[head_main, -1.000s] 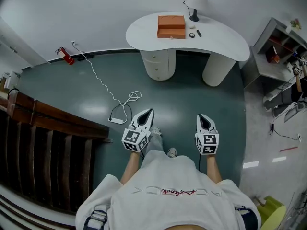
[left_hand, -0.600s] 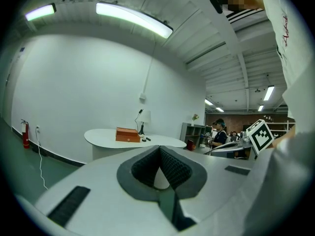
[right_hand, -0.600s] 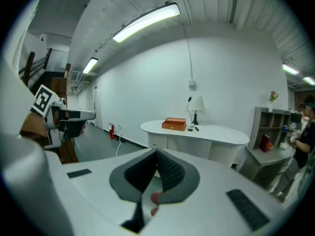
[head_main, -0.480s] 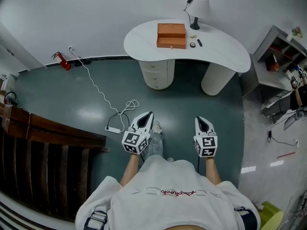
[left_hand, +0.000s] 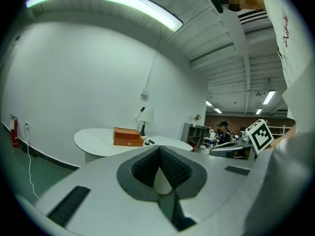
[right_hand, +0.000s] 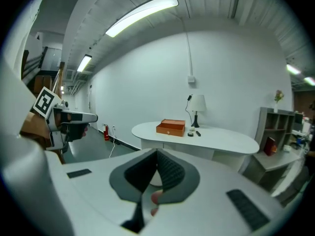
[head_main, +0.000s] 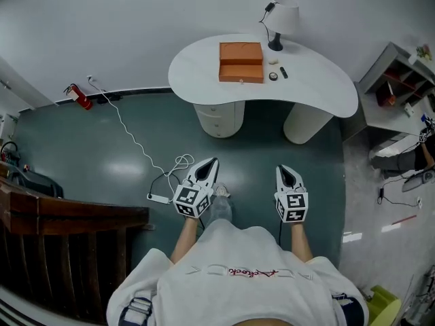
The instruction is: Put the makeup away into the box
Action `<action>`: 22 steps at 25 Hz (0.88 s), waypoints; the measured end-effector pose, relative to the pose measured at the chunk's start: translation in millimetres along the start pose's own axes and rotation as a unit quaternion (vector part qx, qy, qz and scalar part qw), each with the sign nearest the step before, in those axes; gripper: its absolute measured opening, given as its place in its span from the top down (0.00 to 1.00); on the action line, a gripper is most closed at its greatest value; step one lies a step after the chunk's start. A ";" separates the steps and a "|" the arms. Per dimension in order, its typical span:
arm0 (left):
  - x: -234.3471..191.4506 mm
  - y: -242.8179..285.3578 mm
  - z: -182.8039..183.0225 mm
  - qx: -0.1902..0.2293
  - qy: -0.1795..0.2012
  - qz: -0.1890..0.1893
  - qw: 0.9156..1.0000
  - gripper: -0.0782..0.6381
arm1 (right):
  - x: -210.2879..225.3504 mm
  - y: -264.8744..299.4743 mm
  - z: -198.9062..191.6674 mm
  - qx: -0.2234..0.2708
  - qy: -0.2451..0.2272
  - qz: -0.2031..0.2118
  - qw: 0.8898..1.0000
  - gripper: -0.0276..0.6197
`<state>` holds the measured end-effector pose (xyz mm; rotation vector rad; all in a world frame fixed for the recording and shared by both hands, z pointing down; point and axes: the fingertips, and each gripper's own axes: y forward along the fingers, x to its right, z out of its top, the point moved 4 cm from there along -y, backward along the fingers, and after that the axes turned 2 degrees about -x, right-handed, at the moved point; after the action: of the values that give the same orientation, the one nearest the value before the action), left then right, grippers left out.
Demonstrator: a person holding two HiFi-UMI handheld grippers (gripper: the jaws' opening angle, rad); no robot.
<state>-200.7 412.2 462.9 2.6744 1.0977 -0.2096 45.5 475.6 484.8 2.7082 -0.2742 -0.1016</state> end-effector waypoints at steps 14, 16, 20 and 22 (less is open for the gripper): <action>-103.8 98.6 51.2 -0.006 0.002 -0.038 0.999 0.88 | 16.3 123.0 60.8 -0.010 0.017 -0.031 0.999 0.92; -121.4 111.1 60.2 -0.004 0.004 -0.042 0.999 0.88 | 16.2 141.8 71.6 -0.008 0.016 -0.035 0.999 0.92; -152.4 136.1 76.6 0.001 0.010 -0.053 0.999 0.88 | 17.9 176.3 89.1 -0.004 0.018 -0.044 0.999 0.93; -163.1 144.4 79.8 0.000 0.010 -0.059 0.998 0.88 | 16.8 187.8 92.8 -0.005 0.019 -0.049 0.999 0.92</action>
<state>-217.3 181.4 446.8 2.6197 1.2616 -0.2054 18.5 267.4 476.8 2.7106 -0.1290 -0.0805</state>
